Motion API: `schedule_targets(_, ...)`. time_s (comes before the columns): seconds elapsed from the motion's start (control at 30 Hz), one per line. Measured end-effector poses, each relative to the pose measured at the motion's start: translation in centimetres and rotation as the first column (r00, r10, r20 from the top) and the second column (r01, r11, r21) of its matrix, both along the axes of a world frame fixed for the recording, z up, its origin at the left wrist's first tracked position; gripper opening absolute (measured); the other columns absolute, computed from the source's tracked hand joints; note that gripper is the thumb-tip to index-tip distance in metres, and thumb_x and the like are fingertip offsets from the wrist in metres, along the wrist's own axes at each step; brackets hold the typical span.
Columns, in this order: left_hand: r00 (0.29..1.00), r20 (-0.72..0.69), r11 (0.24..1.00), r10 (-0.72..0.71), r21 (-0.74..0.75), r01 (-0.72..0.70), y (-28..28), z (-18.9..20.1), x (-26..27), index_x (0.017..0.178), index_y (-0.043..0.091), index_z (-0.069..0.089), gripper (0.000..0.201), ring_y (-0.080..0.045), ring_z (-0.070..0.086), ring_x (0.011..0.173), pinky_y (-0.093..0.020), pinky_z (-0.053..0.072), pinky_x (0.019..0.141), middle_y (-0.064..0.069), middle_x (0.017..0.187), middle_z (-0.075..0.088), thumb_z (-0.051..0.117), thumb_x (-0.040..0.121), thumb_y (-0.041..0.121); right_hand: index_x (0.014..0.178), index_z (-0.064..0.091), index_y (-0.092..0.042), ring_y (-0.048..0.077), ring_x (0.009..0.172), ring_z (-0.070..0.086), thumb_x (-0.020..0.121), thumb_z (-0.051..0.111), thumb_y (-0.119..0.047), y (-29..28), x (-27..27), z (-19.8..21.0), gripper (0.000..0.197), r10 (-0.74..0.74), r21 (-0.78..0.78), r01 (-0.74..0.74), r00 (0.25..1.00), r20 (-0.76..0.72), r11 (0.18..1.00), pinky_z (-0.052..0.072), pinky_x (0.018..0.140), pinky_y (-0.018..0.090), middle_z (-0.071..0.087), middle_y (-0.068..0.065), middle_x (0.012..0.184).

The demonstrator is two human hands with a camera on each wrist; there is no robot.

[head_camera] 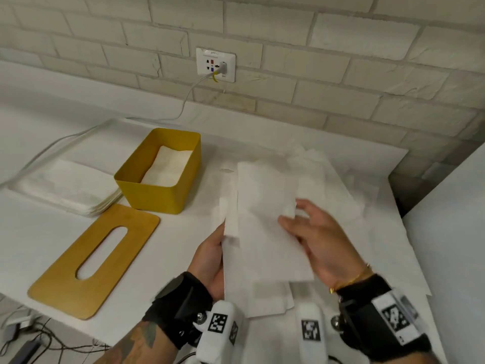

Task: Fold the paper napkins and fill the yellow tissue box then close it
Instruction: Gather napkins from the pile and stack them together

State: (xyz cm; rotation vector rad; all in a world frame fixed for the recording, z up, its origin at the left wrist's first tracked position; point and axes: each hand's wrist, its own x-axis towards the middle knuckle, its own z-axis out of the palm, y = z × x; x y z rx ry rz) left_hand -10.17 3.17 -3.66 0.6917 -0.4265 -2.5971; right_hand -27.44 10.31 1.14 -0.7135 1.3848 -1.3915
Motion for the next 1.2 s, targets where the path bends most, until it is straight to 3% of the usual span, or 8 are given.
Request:
schedule_targets(0.13,0.998,-0.052,0.999,-0.042,-0.005,0.042,0.3,-0.4,0.2,0.144,0.002,0.054,0.072,-0.039,0.055,0.132,-0.048,0.049,0.107,-0.025,0.148,0.051,0.041,0.101,0.058,0.128,0.058,-0.014,0.028,0.103,0.073,0.095,0.064,-0.004,1.6,1.0,-3.7,0.034,0.012,0.126,-0.003,0.998,-0.068,0.992,0.057,0.090,0.045,0.076,0.009,0.111)
schedule_targets(0.33,1.000,0.015,1.000,0.024,-0.010,-0.024,0.3,-1.0,0.2,0.135,0.008,0.064,0.080,-0.040,0.058,0.129,-0.052,0.040,0.110,-0.024,0.141,0.057,0.035,0.095,0.072,0.127,0.058,-0.022,0.025,0.102,0.074,0.096,0.064,-0.006,2.5,1.2,-4.3,0.035,-0.031,0.124,0.050,0.989,-0.145,0.991,0.056,0.095,0.050,0.077,0.005,0.109)
schedule_targets(0.53,0.991,0.113,0.980,0.076,-0.191,-0.053,0.6,-1.4,0.2,0.135,0.003,0.060,0.043,-0.041,0.066,0.117,-0.053,0.050,0.101,-0.023,0.128,0.067,0.056,0.097,0.022,0.121,0.063,-0.024,0.019,0.097,0.075,0.093,0.070,-0.026,2.0,0.7,-3.6,0.028,-0.109,0.069,0.117,0.987,-0.116,0.991,0.058,0.087,0.039,0.078,0.001,0.103)
schedule_targets(0.77,0.982,0.154,0.961,0.110,-0.270,-0.065,0.3,-1.4,0.5,0.136,0.003,0.058,0.046,-0.047,0.061,0.121,-0.063,0.043,0.108,-0.026,0.129,0.065,0.062,0.093,0.019,0.079,0.070,-0.023,0.027,0.092,0.065,0.090,0.075,-0.020,-0.1,-1.7,-3.2,0.012,-0.307,-0.039,0.306,0.930,-0.200,0.951,0.054,0.093,0.051,0.070,0.008,0.092)
schedule_targets(0.83,0.982,0.146,0.959,0.117,-0.274,-0.073,-0.1,-1.2,0.8,0.135,0.003,0.058,0.048,-0.046,0.063,0.118,-0.063,0.046,0.105,-0.027,0.128,0.066,0.064,0.090,0.020,0.088,0.071,-0.022,0.025,0.096,0.069,0.092,0.070,-0.012,0.2,-2.8,-1.9,0.010,-0.352,-0.154,0.334,0.929,-0.116,0.930,0.059,0.084,0.042,0.076,0.005,0.099)
schedule_targets(0.97,0.982,0.144,0.957,0.120,-0.279,-0.076,-0.5,-0.8,1.3,0.132,0.001,0.060,0.048,-0.039,0.070,0.102,-0.050,0.060,0.088,-0.026,0.122,0.068,0.064,0.088,0.020,0.117,0.071,-0.010,0.021,0.102,0.073,0.078,0.075,-0.015,2.0,-5.0,3.0,0.039,-0.088,-0.347,0.102,0.995,0.053,0.932,0.060,0.077,0.027,0.075,0.011,0.114)
schedule_targets(1.07,0.986,0.142,0.964,0.089,-0.263,-0.050,-0.1,-0.9,0.9,0.132,0.001,0.060,0.044,-0.040,0.069,0.105,-0.050,0.059,0.089,-0.027,0.124,0.068,0.062,0.092,0.018,0.107,0.078,-0.013,0.024,0.101,0.074,0.064,0.088,-0.022,1.9,-4.3,5.4,0.045,0.168,-0.331,-0.188,0.982,-0.090,0.925,0.060,0.078,0.028,0.075,0.015,0.112)
schedule_targets(1.2,0.994,0.096,0.956,0.046,-0.294,-0.016,0.5,-1.2,-0.1,0.137,0.003,0.058,0.044,-0.045,0.062,0.120,-0.055,0.052,0.100,-0.027,0.132,0.063,0.063,0.094,0.013,0.100,0.079,-0.016,0.026,0.100,0.075,0.080,0.080,-0.017,-1.2,-1.8,4.4,0.020,0.238,-0.068,-0.281,0.900,-0.365,0.957,0.060,0.091,0.043,0.078,0.009,0.105)
